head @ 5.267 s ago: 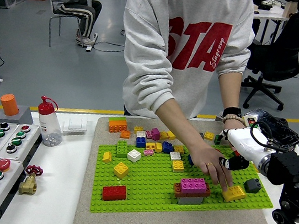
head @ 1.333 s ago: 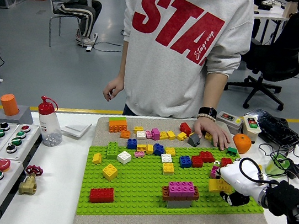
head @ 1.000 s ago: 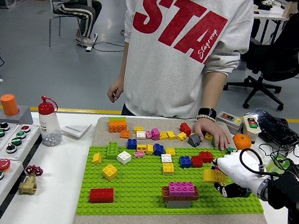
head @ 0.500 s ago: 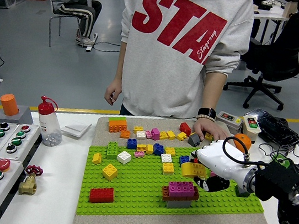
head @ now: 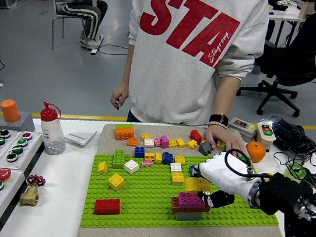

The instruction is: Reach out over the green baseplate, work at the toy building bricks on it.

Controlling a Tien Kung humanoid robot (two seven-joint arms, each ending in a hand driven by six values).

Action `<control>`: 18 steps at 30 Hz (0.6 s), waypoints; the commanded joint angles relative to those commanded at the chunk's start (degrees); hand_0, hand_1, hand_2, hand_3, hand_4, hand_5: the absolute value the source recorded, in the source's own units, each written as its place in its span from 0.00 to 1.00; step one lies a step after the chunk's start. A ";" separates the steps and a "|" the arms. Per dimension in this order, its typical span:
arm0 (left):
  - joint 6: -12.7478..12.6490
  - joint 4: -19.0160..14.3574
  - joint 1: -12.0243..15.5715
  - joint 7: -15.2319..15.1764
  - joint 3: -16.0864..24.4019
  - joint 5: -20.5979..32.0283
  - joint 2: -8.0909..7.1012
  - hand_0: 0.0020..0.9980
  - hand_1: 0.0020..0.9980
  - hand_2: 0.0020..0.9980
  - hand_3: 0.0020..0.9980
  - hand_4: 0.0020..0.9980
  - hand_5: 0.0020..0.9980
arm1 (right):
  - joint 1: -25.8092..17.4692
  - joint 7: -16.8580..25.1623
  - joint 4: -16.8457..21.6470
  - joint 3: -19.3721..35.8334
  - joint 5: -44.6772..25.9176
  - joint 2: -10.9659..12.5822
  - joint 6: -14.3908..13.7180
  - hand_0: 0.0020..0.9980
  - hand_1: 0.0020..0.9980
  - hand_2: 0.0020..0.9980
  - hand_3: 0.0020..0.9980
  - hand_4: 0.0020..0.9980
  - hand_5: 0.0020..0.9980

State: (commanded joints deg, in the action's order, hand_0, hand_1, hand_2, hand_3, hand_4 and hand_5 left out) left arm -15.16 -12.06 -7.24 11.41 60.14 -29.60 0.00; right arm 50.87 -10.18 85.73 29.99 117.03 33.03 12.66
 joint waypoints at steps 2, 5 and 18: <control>-0.04 0.00 -0.08 0.10 -0.09 -0.04 0.00 0.70 0.65 0.66 0.58 0.44 1.00 | -0.01 -0.13 -0.47 -0.22 -0.02 -0.39 0.00 0.67 0.50 0.50 0.50 0.55 0.24; -0.05 0.01 -0.12 0.18 -0.32 0.01 0.00 0.70 0.65 0.66 0.58 0.44 1.00 | -0.01 -0.36 -0.99 -0.64 0.04 -0.81 0.19 0.67 0.50 0.50 0.50 0.55 0.24; -0.20 0.07 -0.52 0.04 -0.80 0.45 0.00 0.70 0.65 0.66 0.58 0.44 1.00 | 1.77 -0.43 -4.12 -3.65 -0.83 -2.77 1.13 0.67 0.50 0.50 0.50 0.55 0.24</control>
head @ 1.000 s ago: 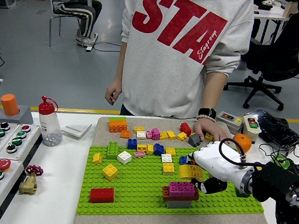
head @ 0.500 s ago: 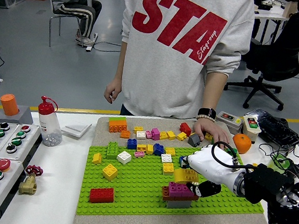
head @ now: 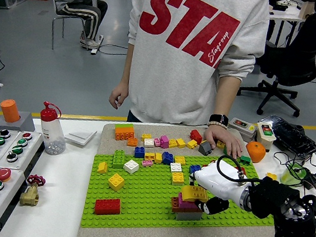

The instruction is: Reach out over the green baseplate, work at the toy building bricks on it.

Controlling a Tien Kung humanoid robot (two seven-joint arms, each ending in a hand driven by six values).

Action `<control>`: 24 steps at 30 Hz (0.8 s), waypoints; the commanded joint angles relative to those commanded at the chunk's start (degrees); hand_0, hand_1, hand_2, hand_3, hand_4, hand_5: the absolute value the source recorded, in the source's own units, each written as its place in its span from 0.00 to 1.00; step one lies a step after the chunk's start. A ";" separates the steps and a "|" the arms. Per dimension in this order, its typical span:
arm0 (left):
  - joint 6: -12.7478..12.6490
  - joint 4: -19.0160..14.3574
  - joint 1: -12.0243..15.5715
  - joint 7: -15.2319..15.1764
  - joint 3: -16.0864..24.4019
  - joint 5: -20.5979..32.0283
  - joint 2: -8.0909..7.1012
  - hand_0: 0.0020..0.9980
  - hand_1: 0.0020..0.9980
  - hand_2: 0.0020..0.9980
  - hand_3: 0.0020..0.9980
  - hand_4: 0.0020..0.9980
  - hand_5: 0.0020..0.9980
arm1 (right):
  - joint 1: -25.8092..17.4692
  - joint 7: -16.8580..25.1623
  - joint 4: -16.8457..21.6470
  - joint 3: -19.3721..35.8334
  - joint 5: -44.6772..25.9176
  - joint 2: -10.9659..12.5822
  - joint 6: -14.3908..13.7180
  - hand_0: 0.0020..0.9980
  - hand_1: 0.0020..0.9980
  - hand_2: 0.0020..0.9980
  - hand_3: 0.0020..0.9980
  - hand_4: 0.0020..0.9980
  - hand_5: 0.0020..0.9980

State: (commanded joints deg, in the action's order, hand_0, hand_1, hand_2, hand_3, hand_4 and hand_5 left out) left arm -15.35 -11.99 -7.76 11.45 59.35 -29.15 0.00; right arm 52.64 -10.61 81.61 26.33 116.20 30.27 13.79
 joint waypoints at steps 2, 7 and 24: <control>-0.05 0.01 -0.11 -0.05 -0.05 0.09 0.00 0.70 0.65 0.65 0.57 0.44 1.00 | 0.34 0.03 -0.64 -0.29 -0.03 -0.29 -0.01 0.67 0.50 0.50 0.50 0.55 0.24; -0.20 0.01 -0.33 -0.12 -0.07 0.18 0.00 0.70 0.65 0.65 0.57 0.44 1.00 | 0.90 0.13 -1.55 -0.61 -0.10 -0.80 0.02 0.67 0.50 0.50 0.50 0.55 0.24; -0.53 0.02 -0.52 -0.19 0.04 0.12 0.00 0.69 0.64 0.65 0.56 0.43 1.00 | 2.22 0.72 -2.44 -1.81 -0.33 -1.12 0.92 0.68 0.55 0.55 0.54 0.55 0.24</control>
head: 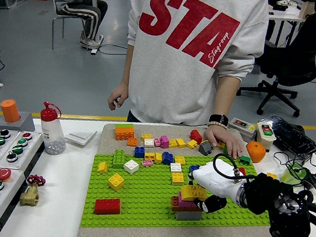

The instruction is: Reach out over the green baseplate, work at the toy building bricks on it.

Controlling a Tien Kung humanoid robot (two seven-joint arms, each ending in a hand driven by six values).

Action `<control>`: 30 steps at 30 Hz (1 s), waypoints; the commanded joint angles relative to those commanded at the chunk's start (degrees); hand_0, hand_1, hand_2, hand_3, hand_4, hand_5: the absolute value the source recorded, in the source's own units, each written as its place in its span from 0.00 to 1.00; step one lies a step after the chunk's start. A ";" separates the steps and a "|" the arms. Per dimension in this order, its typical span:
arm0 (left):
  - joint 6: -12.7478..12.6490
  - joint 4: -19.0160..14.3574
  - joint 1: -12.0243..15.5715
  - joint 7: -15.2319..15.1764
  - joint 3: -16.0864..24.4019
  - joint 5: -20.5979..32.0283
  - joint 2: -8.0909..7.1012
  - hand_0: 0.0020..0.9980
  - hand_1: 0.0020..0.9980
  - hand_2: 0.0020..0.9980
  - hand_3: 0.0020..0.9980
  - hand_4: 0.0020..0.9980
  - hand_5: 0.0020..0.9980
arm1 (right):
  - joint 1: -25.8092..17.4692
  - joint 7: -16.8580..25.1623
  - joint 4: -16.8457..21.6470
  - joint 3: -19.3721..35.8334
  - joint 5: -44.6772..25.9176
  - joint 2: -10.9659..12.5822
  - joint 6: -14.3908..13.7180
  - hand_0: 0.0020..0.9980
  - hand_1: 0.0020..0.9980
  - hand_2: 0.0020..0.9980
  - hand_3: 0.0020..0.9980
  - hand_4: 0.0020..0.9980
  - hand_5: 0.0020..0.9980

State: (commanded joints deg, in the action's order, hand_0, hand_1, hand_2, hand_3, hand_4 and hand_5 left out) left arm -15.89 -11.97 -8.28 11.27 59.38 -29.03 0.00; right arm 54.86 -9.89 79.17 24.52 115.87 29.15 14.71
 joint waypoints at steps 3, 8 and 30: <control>-0.04 -0.01 0.00 0.03 0.07 -0.14 0.00 0.69 0.64 0.65 0.56 0.43 1.00 | 0.31 0.03 -0.02 -0.25 0.09 0.02 0.35 0.71 0.60 0.63 0.58 0.55 0.24; -0.17 -0.03 0.00 0.05 0.23 -0.30 0.00 0.69 0.64 0.65 0.55 0.43 1.00 | 0.64 0.24 -0.07 -0.47 0.21 0.06 0.60 0.74 0.69 0.72 0.67 0.56 0.24; -0.88 -0.13 -0.07 0.51 0.21 -0.65 0.00 0.68 0.64 0.64 0.54 0.42 1.00 | 1.33 0.38 -1.46 -0.46 -0.42 -0.91 2.50 0.81 0.78 0.78 0.81 0.57 0.27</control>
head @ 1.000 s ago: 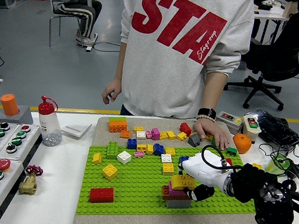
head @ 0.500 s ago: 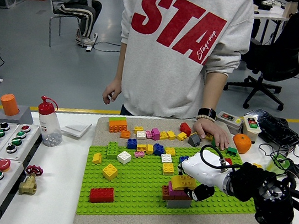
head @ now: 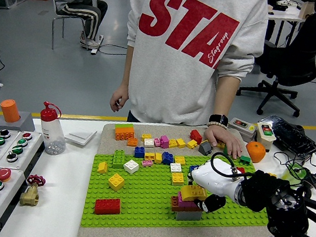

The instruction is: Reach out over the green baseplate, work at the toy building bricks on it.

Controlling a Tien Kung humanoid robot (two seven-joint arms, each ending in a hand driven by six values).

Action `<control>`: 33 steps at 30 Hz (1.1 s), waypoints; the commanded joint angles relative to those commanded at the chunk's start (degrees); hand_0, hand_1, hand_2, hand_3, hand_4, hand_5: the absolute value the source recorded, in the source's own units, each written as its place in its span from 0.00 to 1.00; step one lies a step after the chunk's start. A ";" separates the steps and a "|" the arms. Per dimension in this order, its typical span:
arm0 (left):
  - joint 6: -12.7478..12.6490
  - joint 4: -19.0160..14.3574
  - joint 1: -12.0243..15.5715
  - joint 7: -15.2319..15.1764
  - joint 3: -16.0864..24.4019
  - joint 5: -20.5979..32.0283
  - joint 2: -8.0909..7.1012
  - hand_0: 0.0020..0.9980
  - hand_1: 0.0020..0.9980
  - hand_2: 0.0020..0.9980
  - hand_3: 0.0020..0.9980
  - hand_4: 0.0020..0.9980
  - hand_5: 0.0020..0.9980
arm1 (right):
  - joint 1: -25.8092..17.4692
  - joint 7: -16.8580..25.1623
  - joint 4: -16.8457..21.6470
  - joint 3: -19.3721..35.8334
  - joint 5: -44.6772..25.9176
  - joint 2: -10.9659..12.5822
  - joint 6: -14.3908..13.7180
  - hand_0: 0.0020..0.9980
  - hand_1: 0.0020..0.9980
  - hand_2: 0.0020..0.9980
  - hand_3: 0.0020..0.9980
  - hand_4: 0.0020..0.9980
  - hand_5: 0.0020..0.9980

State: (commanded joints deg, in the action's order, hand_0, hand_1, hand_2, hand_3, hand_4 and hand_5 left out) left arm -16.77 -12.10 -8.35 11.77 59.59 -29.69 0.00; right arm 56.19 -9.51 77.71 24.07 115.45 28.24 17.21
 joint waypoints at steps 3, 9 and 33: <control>-0.04 0.00 -0.01 -0.02 -0.03 0.03 0.00 0.68 0.64 0.64 0.54 0.42 1.00 | 0.10 0.01 -0.25 -0.08 -0.03 -0.17 0.17 0.82 0.78 0.79 0.83 0.59 0.29; -0.08 0.03 -0.07 -0.14 -0.21 0.26 0.00 0.68 0.63 0.64 0.54 0.42 1.00 | 0.27 -0.05 -0.45 -0.03 0.07 -0.25 0.49 0.82 0.79 0.80 0.83 0.60 0.29; -0.63 0.01 -0.11 -0.36 -0.63 0.88 0.00 0.67 0.63 0.63 0.53 0.41 1.00 | 0.31 0.24 -1.17 -0.03 0.25 -0.71 1.99 0.83 0.81 0.85 0.85 0.64 0.34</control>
State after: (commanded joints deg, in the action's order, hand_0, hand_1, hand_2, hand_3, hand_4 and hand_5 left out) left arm -17.40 -12.10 -8.45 11.41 58.96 -28.81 0.00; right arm 56.50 -9.27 76.54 24.04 115.70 27.53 19.20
